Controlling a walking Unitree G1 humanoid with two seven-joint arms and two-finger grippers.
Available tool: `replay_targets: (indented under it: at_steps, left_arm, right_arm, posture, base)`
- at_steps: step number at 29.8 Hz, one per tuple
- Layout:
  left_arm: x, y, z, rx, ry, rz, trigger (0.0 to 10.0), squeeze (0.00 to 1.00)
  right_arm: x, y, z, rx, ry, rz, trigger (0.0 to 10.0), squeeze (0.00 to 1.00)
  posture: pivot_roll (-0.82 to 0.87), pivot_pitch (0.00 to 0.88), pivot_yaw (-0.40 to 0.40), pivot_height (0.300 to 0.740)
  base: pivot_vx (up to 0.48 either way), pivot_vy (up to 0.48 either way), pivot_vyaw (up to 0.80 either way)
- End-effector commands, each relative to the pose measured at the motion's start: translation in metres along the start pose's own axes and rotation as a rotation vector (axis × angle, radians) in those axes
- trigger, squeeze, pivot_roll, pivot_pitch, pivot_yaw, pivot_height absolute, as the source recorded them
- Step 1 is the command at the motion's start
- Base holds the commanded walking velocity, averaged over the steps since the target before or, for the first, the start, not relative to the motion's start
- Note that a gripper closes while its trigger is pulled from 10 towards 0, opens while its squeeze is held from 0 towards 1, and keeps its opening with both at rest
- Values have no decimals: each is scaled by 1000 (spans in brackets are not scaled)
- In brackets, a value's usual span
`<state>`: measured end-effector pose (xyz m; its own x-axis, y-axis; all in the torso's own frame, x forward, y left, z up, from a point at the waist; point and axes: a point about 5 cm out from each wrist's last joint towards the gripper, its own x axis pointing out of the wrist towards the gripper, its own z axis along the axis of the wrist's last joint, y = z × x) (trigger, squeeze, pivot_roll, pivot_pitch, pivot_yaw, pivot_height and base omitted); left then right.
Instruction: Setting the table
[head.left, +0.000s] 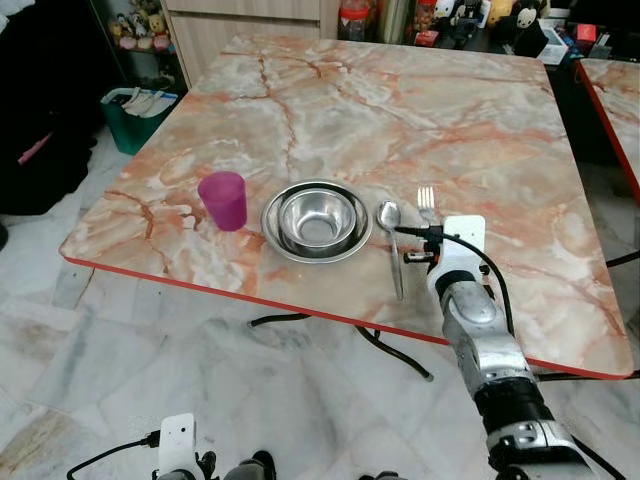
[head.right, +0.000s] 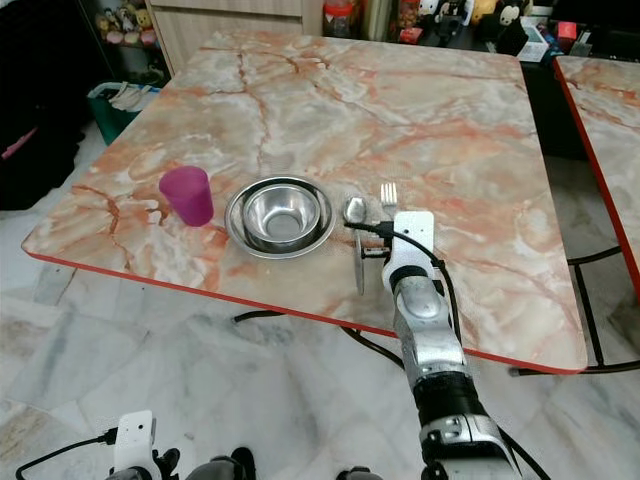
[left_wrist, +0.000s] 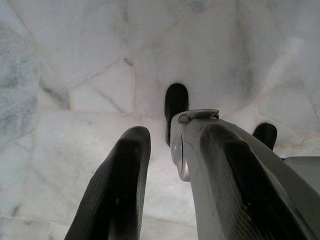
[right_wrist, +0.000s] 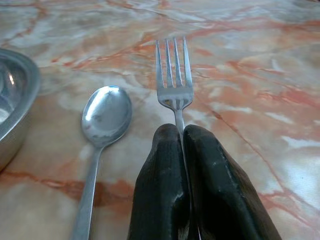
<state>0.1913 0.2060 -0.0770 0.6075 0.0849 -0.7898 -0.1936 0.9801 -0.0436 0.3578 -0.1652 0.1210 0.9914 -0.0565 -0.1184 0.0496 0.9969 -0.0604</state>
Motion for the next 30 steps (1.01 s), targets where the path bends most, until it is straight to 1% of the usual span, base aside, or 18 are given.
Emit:
replay_targets:
  at_steps: [1,6,11,30]
  left_arm:
    - [-1,3,-7,14,23,12,10000,0]
    - [-2,4,-8,15,24,13,10000,0]
    - [-2,4,-9,15,26,13,10000,0]
    - [-2,4,-11,17,33,15,10000,0]
  right_arm:
    - [1,-2,-2,12,10,-20,10000,0]
    - [2,-1,-6,15,27,-36,10000,0]
    - [3,-4,-12,12,61,-73,10000,0]
    - [4,-1,-20,28,92,-68,10000,0]
  posture:
    - [-7,171,13,740]
    - [-5,171,11,740]
    - [-4,171,10,740]
    - [3,176,7,740]
  base:
    - [0,0,0]
    - [0,0,0]
    - [0,0,0]
    - [0,0,0]
